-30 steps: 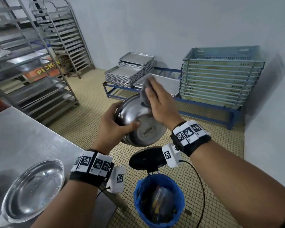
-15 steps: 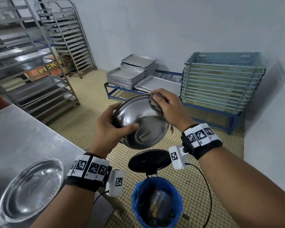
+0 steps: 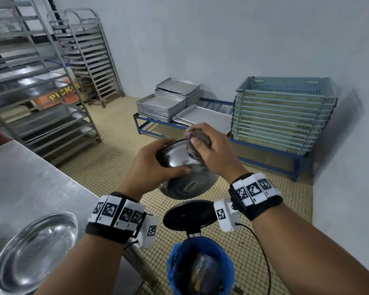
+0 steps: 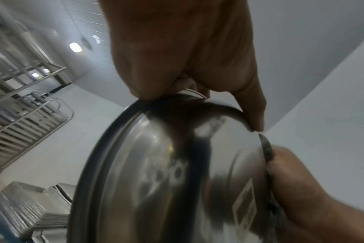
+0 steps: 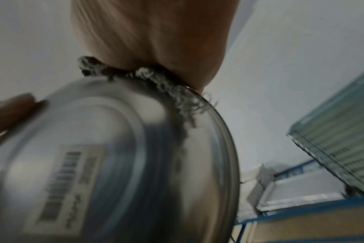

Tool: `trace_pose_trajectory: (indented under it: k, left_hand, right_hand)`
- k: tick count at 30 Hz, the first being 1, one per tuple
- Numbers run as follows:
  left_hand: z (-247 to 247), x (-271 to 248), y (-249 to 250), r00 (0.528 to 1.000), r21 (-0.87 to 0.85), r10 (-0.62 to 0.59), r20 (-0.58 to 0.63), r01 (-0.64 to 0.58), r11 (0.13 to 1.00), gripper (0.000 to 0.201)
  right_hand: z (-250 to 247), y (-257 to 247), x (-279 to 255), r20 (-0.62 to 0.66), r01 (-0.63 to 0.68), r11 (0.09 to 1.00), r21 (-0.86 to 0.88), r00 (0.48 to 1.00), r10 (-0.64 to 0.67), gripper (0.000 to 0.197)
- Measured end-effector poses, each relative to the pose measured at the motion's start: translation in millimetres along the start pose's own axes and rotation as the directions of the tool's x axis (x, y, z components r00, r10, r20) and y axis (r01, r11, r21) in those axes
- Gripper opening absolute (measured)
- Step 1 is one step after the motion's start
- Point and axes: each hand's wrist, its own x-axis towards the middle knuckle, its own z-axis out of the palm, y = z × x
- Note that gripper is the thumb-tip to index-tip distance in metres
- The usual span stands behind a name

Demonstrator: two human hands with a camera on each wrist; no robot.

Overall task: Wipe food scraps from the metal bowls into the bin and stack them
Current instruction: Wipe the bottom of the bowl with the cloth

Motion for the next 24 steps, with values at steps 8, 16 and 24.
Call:
trace_pose_trajectory:
  k: [8, 16, 24]
  left_hand:
    - [7.5, -7.4, -1.3, 0.997, -0.092, -0.014, -0.079, 0.006, 0.996, 0.063]
    - [-3.3, -7.5, -11.0, 0.985, -0.311, -0.091, -0.146, 0.041, 0.949, 0.069]
    - [-4.0, -1.3, -4.9, 0.993, -0.315, -0.117, -0.024, 0.104, 0.943, 0.058]
  right_hand:
    - [1.7, 4.8, -5.5, -0.028, -0.174, 0.977, 0.124, 0.983, 0.179, 0.017]
    - [-0.8, 16.0, -7.5, -0.089, -0.309, 0.884, 0.351, 0.929, 0.360, 0.020]
    - [2.8, -3.7, 6.8, -0.048, -0.091, 0.995, 0.028, 0.995, 0.092, 0.019]
